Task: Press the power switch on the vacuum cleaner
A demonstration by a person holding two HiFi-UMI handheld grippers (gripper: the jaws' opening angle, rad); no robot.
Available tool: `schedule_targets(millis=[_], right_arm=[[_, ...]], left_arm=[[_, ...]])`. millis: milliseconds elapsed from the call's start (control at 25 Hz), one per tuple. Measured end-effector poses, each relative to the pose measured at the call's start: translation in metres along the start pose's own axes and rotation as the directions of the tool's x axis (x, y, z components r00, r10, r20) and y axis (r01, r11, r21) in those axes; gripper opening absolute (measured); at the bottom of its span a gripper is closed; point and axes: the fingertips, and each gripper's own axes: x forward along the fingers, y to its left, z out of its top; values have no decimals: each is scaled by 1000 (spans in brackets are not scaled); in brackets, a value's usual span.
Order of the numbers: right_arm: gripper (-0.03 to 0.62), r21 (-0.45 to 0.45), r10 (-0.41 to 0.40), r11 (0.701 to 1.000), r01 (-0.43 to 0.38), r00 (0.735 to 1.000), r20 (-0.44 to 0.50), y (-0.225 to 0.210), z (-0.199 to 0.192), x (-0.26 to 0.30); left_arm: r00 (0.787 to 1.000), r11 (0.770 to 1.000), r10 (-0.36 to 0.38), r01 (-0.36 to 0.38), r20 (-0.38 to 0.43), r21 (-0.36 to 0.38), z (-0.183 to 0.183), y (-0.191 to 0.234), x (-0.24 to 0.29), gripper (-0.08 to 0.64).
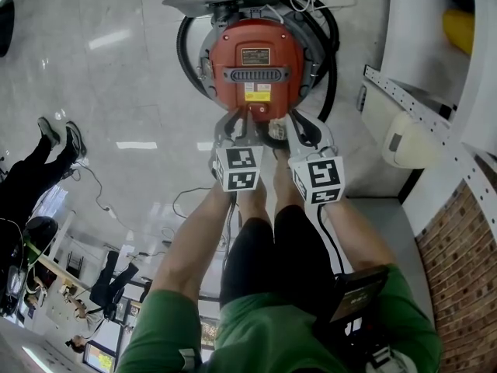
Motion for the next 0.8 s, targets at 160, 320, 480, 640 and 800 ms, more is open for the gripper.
schedule_targets(millis=[160,320,480,640,800], right_arm=[[20,0,-6,1000,6,1000,4,-2,5,-4],[20,-5,-6,1000,6,1000,8,-1,10,-10],[20,-16,-3,1000,4,1000,11,-1,15,-15],[20,-21,0,1000,1,1000,9,-1,16,-21],[20,-35,8,999,-7,1000,17,0,19,-25]], left_arm=[[996,999,48,-46,-75,26,1,-1,3,38],[993,998,62,-59,-99,31,1,-2,3,38],[994,998,62,-60,-90,28,1,4,2,77],[995,999,48,-46,-91,16,1,7,0,109],[994,999,51,-51,-98,3,-1,9,-1,45]])
